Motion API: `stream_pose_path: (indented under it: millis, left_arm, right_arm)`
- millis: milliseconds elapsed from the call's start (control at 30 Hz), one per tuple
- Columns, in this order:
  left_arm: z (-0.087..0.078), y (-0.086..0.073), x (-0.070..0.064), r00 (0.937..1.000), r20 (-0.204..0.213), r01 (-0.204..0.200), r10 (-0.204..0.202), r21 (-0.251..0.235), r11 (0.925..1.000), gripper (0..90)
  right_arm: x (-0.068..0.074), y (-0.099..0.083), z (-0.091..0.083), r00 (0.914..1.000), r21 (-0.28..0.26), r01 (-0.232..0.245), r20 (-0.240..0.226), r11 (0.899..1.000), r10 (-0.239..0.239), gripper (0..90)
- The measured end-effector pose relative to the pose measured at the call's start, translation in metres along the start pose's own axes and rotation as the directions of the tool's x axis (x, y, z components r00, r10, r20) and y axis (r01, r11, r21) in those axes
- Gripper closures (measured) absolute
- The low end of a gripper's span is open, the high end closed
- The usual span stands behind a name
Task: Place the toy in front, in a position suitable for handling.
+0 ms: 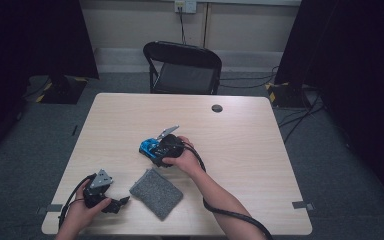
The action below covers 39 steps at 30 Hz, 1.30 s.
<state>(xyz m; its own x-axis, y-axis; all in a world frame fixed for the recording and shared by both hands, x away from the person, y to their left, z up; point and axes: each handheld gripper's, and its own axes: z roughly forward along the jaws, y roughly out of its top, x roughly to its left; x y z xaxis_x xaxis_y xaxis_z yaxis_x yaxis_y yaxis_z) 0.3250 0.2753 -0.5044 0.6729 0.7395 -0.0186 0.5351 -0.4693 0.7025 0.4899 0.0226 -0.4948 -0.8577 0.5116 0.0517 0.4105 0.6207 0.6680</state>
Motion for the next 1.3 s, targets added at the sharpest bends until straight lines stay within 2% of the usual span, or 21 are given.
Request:
stream_pose_path:
  millis: [133, 300, 400, 500, 767, 833, 933, 1067, 1167, 1300]
  left_arm:
    - [0.0000, 0.0000, 0.0001, 1.0000, 0.000, -0.001, 0.001, 0.000, 1.0000, 0.0]
    - [0.0000, 0.0000, 0.0000, 1.0000, 0.000, 0.000, 0.000, 0.000, 1.0000, 0.0]
    - [0.0000, 0.0000, 0.0000, 1.0000, 0.000, -0.001, 0.001, 0.000, 1.0000, 0.0]
    - [0.0000, 0.0000, 0.0000, 1.0000, 0.000, 0.000, 0.000, 0.000, 1.0000, 0.0]
    - [0.0000, 0.0000, 0.0000, 1.0000, 0.000, 0.000, 0.000, 0.000, 1.0000, 0.0]
    - [0.0000, 0.0000, 0.0000, 1.0000, 0.000, 0.000, 0.000, 0.000, 1.0000, 0.0]
    - [0.0000, 0.0000, 0.0000, 1.0000, 0.000, 0.000, 0.000, 0.000, 1.0000, 0.0]
    - [0.0000, 0.0000, 0.0000, 1.0000, 0.000, 0.000, 0.000, 0.000, 1.0000, 0.0]
    - [0.0000, 0.0000, 0.0000, 1.0000, 0.000, 0.000, 0.000, -0.001, 1.0000, 0.0]
    - [0.0000, -0.0001, 0.0000, 1.0000, 0.000, 0.000, 0.000, 0.000, 1.0000, 0.0]
  right_arm:
    - [-0.0002, -0.0022, 0.0032, 0.9993, 0.013, 0.024, 0.027, 1.000, -0.025, 14.7]
    - [0.0003, -0.0020, 0.0038, 0.9987, 0.017, 0.022, 0.046, 1.000, -0.023, 13.3]
    - [0.0004, -0.0020, 0.0041, 0.9986, 0.017, 0.023, 0.047, 1.000, -0.023, 12.0]
    - [-0.0006, -0.0005, 0.0052, 0.9987, 0.035, 0.003, 0.051, 0.999, -0.005, 8.7]
    - [-0.0005, 0.0029, 0.0080, 0.9988, 0.058, 0.010, 0.047, 0.998, -0.013, 4.5]
    - [-0.0006, 0.0043, 0.0090, 0.9989, 0.059, 0.021, 0.040, 0.998, -0.023, 6.3]
    - [0.0011, 0.0058, 0.0078, 0.9989, 0.041, 0.041, 0.020, 0.998, -0.042, 17.4]
    - [0.0027, 0.0057, 0.0084, 0.9992, 0.026, 0.027, 0.030, 0.999, -0.028, 19.2]
    - [0.0034, 0.0045, 0.0082, 0.9990, 0.002, 0.020, 0.040, 1.000, -0.020, 25.0]
    - [0.0049, 0.0033, 0.0085, 0.9989, -0.015, 0.011, 0.045, 1.000, -0.010, 26.0]
